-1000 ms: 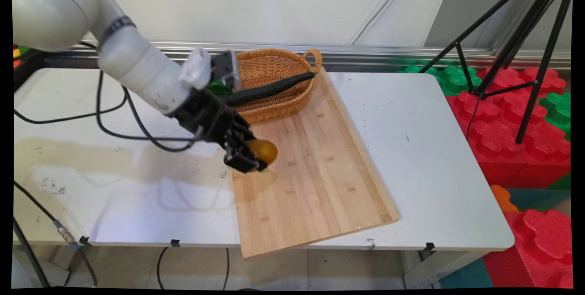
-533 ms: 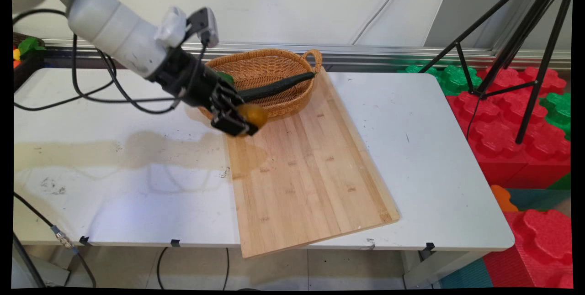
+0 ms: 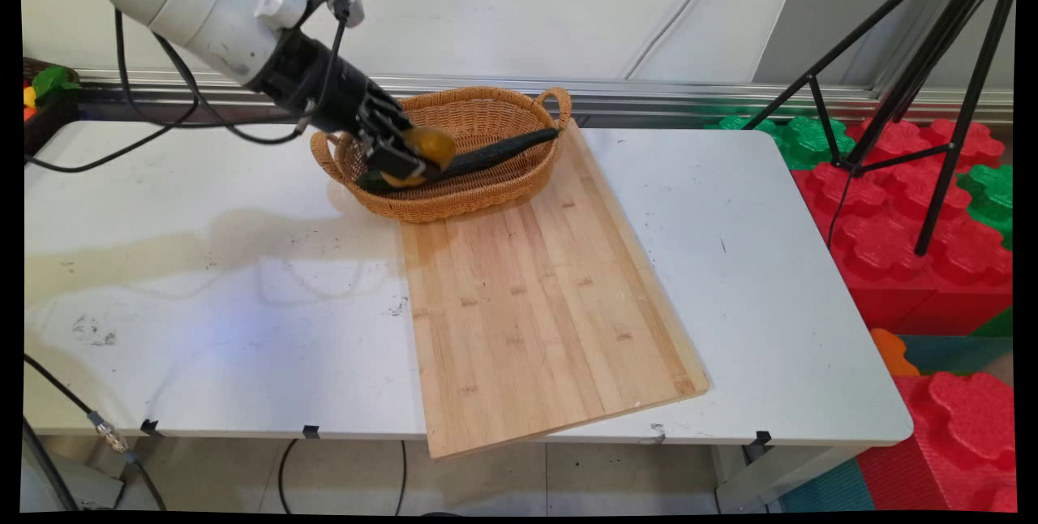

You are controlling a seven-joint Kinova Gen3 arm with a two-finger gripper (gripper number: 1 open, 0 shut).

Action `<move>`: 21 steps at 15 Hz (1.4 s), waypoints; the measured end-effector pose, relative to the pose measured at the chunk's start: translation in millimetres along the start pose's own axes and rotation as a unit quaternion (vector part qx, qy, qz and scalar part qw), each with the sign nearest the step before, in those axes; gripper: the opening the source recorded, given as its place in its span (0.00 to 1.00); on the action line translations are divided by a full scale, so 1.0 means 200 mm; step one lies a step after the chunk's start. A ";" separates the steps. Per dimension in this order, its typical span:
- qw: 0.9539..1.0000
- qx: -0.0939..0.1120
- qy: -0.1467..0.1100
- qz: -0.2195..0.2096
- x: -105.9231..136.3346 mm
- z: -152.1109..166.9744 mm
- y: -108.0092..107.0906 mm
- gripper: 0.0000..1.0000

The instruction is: Place the picked object in the vegetable basket

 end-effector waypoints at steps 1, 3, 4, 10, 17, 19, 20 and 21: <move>1.000 0.006 0.000 0.000 0.00 0.00 -0.03 0.00; 1.000 0.017 0.000 -0.001 -0.01 0.02 -0.10 0.00; 1.000 0.025 0.000 -0.003 -0.01 0.04 -0.16 0.00; 0.998 0.067 -0.003 -0.020 -0.04 0.14 -0.42 0.00; 0.996 0.082 -0.001 -0.029 -0.06 0.28 -0.63 0.00; 0.996 0.084 0.003 -0.030 -0.06 0.33 -0.68 0.00; 0.996 0.085 0.005 -0.029 -0.06 0.34 -0.70 0.00; 0.996 0.085 0.009 -0.029 -0.05 0.37 -0.72 0.00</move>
